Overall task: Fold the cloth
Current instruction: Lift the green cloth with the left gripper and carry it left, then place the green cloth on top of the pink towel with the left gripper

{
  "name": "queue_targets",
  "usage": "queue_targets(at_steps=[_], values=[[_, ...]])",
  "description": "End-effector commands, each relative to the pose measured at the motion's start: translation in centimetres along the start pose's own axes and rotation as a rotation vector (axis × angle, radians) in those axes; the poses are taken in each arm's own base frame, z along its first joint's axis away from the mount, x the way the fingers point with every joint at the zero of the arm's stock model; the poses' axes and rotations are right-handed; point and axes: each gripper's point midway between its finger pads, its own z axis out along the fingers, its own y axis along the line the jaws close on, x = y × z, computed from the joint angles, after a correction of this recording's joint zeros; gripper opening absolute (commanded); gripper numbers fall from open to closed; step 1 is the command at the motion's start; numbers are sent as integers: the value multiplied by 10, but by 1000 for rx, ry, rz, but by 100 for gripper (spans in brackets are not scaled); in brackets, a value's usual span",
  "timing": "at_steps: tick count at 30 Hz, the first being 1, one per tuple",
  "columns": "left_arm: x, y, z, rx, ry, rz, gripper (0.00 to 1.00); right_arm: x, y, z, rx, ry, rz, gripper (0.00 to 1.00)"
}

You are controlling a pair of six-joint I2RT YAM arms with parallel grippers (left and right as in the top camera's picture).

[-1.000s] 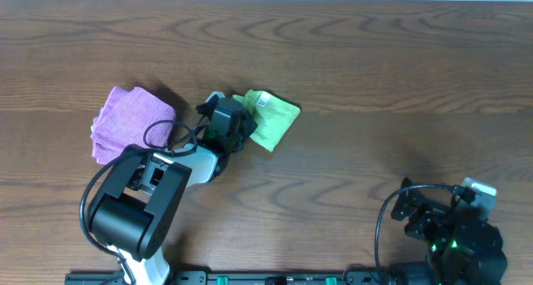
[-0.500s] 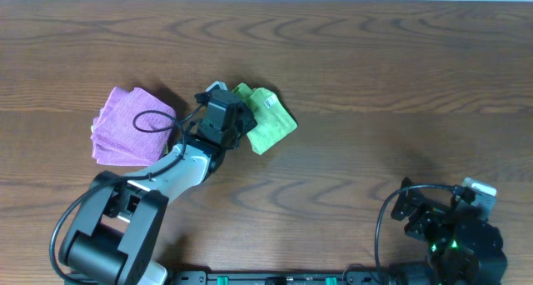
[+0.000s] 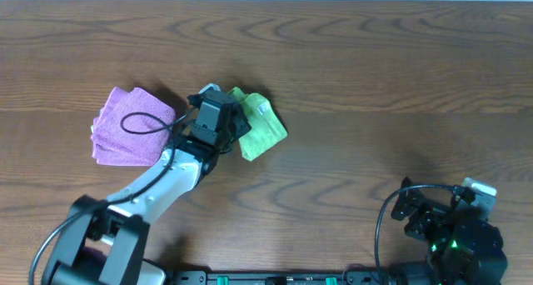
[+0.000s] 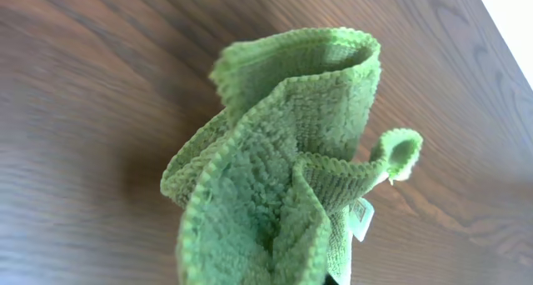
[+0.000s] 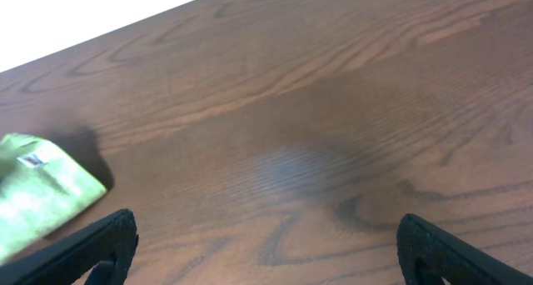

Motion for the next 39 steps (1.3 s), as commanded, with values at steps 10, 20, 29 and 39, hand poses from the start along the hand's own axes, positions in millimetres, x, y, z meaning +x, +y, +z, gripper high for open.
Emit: queue_targets(at_steps=[10,20,29,39], values=[[-47,-8,-52,12,-130,46,6,-1,-3,-1,14,-9,17,99],[-69,7,-90,-89,-173,73,6,-1,-3,-1,14,-9,17,99],[-99,18,-122,-167,-241,72,6,-1,-3,-1,14,-9,17,99],[-129,45,-138,-209,-292,-10,6,-1,-3,-1,14,-9,17,99]])
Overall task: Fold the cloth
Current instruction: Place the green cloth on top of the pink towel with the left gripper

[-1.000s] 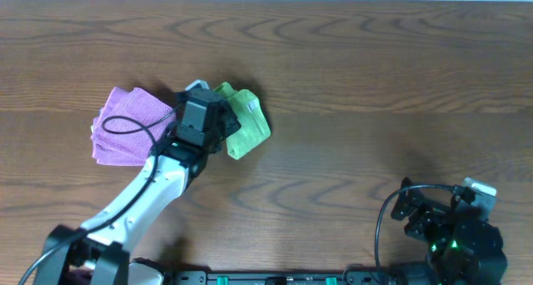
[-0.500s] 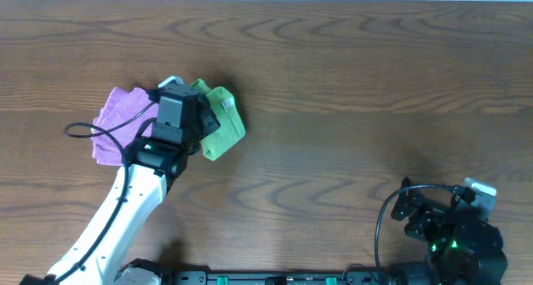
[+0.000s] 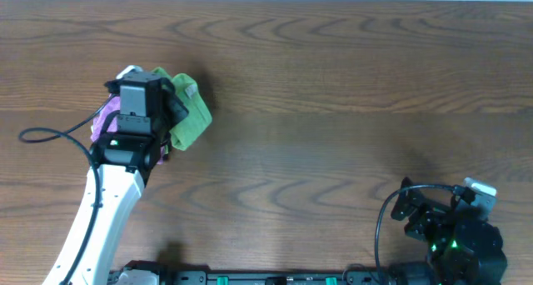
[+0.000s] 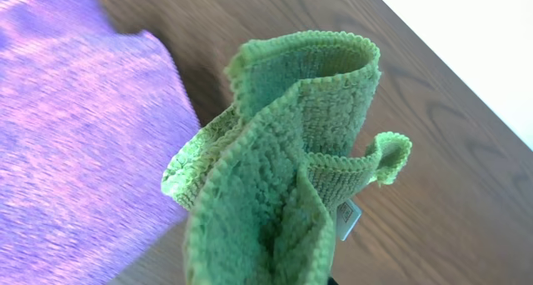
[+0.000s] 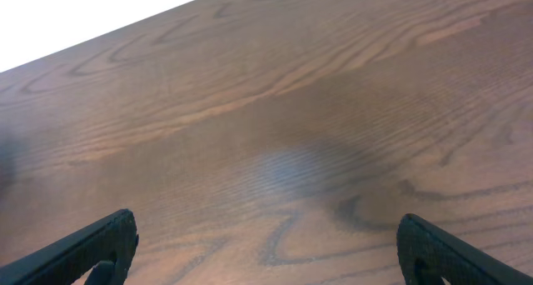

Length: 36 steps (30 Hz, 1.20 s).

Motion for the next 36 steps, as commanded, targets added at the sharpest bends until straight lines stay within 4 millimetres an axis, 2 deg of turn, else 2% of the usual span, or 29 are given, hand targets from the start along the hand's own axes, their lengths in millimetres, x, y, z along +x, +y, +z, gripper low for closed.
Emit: queue_targets(at_steps=[1,12,19,30,36], values=[[-17,-1,-8,12,-37,3,6,-1,-3,-1,14,-9,16,99],[-36,15,-9,-7,-64,-42,6,-1,-3,-1,14,-9,16,99],[-58,22,-17,-11,-106,-69,6,-1,-3,-1,14,-9,16,99],[-61,55,-18,-95,-86,-102,6,-1,-3,-1,14,-9,16,99],[-65,84,-19,-168,-77,-136,5,-1,-3,-1,14,-9,16,99]])
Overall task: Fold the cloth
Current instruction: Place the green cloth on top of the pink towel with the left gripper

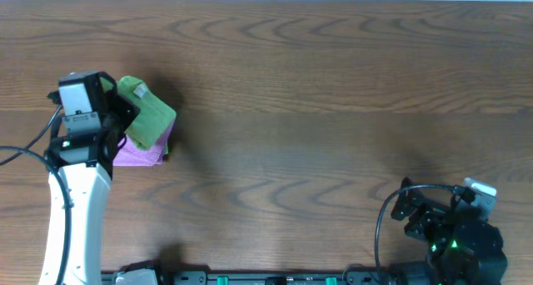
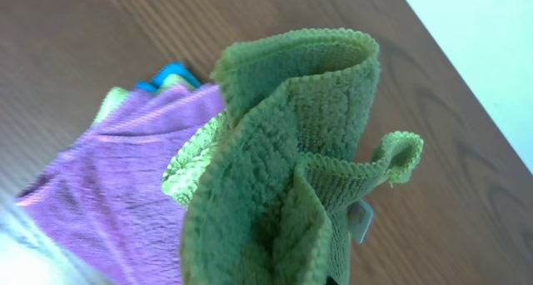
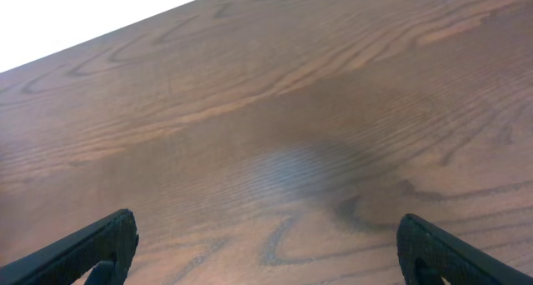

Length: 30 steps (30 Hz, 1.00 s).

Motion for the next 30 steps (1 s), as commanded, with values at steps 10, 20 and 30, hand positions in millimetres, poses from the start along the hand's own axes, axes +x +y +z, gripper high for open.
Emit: queue_targets(at_steps=[10,20,30], values=[[-2,38,23,-107,40,-29,6,-1,-3,-1,14,-9,17,99],[7,60,49,-180,107,-55,6,-1,-3,-1,14,-9,17,99],[0,78,49,-198,115,-88,48,-1,-3,-1,14,-9,17,99]])
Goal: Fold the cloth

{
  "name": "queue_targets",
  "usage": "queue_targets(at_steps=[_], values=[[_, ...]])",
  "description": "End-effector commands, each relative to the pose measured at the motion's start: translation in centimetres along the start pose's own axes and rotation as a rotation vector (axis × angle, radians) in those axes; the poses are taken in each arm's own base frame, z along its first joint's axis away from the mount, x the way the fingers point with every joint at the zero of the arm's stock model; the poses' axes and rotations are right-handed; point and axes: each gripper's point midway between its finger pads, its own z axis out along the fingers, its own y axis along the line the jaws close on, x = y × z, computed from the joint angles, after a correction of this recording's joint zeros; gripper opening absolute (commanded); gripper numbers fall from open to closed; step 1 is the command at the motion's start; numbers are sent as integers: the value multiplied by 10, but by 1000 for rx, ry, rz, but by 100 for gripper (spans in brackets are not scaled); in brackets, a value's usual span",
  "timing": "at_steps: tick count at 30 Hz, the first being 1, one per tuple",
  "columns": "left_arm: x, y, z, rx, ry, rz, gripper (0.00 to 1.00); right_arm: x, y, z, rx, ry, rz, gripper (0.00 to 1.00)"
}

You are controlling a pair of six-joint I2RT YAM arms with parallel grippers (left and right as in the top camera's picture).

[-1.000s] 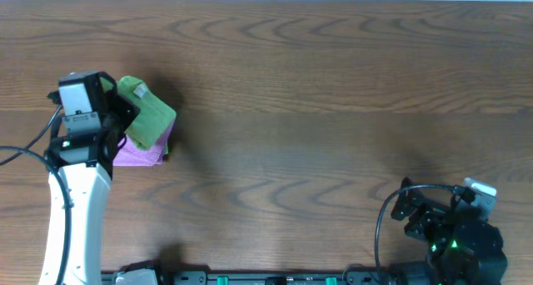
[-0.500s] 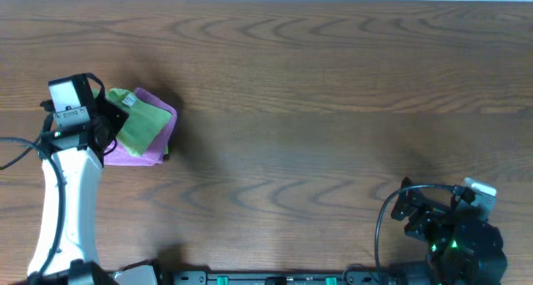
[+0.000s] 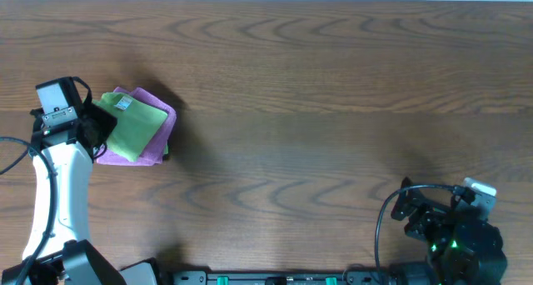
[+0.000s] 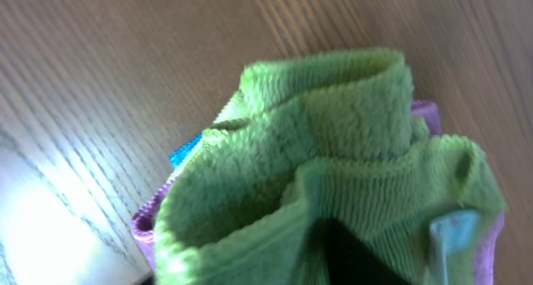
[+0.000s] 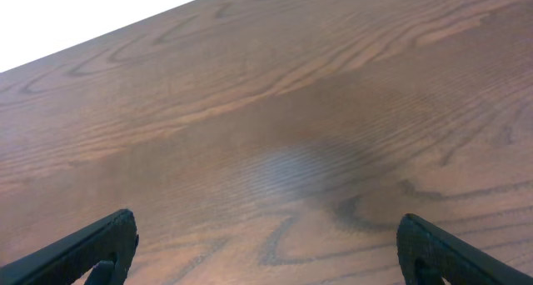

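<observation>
The folded green cloth (image 3: 132, 128) lies on top of the purple cloth (image 3: 158, 118) at the table's left side. My left gripper (image 3: 98, 128) sits at the green cloth's left edge and is shut on it. In the left wrist view the green cloth (image 4: 350, 152) fills the frame, bunched around the fingers, with a pale tag (image 4: 454, 235) at the right and purple and blue edges peeking out under it. My right gripper (image 5: 266, 260) is open over bare wood at the near right of the table.
Under the purple cloth a blue cloth edge (image 4: 185, 152) shows, so a small stack lies there. The wooden table (image 3: 333, 110) stretches to the right. The right arm's base (image 3: 450, 235) sits at the near right edge.
My left gripper has moved left and down with the green cloth. The cloth was held just above the purple one and now rests flat on it.
The left gripper held the bunched green cloth near the table's middle-left, beside the purple cloth. Then it was further left, at the purple cloth's right edge, then over it. Now the green cloth lies on the purple one. The right arm stayed parked and open.
</observation>
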Motion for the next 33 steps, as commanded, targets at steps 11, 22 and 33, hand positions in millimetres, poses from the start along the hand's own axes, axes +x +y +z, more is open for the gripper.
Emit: queue_targets(at_steps=[11,22,33], values=[[8,5,-3,-1,30,68,85,-1,-3,-1,14,-9,16,99],[-1,6,-34,14,-45,124,95,-1,-3,-1,14,-9,16,99],[3,13,-38,-12,-32,124,95,-1,-3,-1,14,-9,16,99]])
